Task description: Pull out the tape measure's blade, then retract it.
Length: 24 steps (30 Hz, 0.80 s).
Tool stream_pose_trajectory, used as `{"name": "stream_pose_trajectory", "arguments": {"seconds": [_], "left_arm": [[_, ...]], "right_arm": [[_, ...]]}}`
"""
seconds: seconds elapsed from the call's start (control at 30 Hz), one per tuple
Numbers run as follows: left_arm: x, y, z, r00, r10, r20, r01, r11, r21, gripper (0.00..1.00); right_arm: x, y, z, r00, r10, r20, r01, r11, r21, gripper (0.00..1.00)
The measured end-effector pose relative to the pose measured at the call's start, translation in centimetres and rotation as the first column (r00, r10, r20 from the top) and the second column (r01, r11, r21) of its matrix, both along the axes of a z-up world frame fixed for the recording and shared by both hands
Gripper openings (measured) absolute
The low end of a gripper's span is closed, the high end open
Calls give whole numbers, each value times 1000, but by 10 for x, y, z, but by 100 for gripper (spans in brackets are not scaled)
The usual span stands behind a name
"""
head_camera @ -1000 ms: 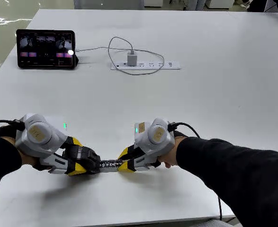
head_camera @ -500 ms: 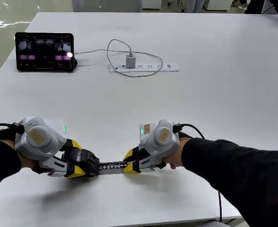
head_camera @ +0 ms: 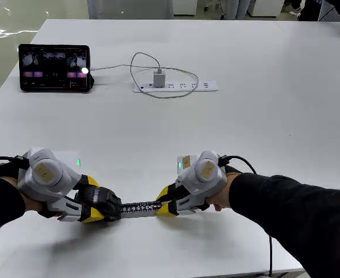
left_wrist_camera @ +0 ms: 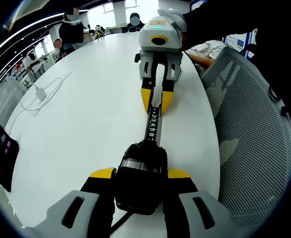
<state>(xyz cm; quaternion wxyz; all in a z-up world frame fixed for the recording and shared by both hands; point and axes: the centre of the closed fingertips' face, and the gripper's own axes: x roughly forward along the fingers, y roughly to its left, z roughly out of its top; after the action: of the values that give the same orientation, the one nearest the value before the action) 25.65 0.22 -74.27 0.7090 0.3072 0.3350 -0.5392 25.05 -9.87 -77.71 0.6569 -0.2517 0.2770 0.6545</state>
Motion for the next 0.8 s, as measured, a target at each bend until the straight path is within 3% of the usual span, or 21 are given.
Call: {"name": "stream_pose_trajectory", "arguments": {"seconds": [0.8], "left_arm": [[0,0,0,1000,3,0,-3,1000,-1,32]], "right_arm": [[2,-28,-1,1000,-27,-1,27,1000,-9,10]]}}
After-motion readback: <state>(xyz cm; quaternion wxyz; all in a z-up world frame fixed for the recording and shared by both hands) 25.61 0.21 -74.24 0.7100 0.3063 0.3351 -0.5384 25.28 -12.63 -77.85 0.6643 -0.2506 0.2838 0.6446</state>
